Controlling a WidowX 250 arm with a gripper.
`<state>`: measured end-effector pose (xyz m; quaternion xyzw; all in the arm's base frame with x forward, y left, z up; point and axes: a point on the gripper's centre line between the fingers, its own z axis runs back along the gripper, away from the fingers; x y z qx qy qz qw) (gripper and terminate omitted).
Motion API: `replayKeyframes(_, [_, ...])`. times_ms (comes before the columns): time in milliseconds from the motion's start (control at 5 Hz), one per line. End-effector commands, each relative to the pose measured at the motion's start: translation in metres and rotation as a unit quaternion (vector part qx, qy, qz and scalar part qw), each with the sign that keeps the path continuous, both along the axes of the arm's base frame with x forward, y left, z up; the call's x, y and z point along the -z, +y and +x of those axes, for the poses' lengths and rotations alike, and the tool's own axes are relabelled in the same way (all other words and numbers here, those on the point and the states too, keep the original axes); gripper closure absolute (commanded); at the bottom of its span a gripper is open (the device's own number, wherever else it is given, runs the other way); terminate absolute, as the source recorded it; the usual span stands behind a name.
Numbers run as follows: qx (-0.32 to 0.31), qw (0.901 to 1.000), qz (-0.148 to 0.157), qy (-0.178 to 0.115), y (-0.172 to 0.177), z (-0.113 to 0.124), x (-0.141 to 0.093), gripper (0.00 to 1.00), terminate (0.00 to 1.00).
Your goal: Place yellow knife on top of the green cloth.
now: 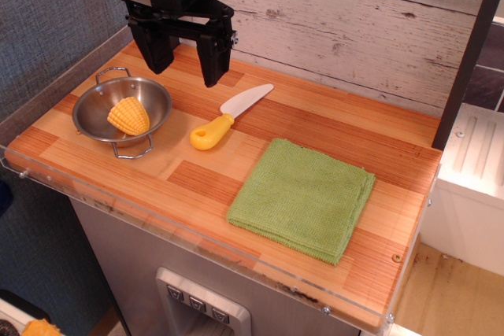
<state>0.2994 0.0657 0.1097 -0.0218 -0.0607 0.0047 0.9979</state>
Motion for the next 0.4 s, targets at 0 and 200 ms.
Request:
replayKeyframes(0, [0.0, 1.0, 0.0, 0.0, 0.0, 0.0, 0.0, 0.0, 0.0])
replayKeyframes(200, [-0.001, 1.0, 0.0, 0.008, -0.002, 0.003, 0.016, 0.0, 0.0])
